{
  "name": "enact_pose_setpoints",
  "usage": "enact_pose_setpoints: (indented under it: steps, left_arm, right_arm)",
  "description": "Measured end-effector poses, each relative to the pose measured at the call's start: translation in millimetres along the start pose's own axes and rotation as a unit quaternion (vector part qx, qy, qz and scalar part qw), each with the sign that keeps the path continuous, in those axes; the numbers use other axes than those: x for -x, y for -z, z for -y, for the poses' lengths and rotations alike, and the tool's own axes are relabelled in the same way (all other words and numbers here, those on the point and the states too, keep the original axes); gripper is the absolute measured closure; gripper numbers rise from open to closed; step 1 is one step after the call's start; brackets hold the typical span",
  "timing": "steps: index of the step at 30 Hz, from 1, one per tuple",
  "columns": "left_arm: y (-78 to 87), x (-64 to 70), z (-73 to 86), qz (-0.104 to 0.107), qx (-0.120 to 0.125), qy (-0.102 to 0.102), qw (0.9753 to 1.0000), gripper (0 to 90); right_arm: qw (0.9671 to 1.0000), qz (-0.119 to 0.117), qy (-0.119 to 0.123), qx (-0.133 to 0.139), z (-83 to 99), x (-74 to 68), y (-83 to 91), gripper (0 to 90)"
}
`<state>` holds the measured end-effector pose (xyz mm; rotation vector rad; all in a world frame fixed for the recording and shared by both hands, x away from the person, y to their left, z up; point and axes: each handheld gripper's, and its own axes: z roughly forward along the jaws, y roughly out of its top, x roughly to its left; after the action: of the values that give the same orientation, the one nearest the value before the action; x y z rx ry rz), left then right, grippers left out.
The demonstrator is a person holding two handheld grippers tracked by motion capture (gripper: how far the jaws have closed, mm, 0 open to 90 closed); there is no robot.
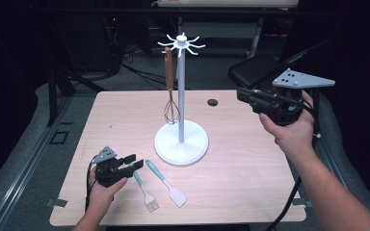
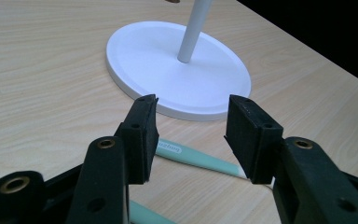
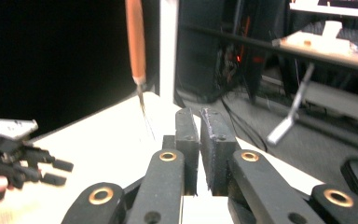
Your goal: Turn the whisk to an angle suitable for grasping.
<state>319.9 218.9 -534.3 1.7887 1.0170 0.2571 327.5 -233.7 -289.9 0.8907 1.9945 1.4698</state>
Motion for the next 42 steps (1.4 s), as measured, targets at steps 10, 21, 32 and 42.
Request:
enact_pose_setpoints:
  steps: [10,21,32,42]
  left_arm:
    - [-0.3,-1.0,0.2,0.000,-0.001,0.002,1.0000,53.1]
    - [0.7,-3.1,0.7,-0.003,0.001,0.004,1.0000,53.0]
    - [0.2,-3.7,1.3,-0.003,0.000,0.007,1.0000,52.8]
    - [0.8,-5.0,2.2,-0.008,0.003,0.010,0.9999,52.6]
  right_arm:
    - [0.9942,0.003,-0.004,-0.107,48.0,4.6,-7.1,83.0]
    - [0.9782,-0.014,-0.021,-0.206,101.5,-8.0,-44.7,77.2]
    - [0.9677,-0.023,-0.047,-0.247,150.3,-23.3,-71.4,71.9]
    - [0.9636,-0.038,-0.039,-0.262,186.9,-48.9,-103.6,59.9]
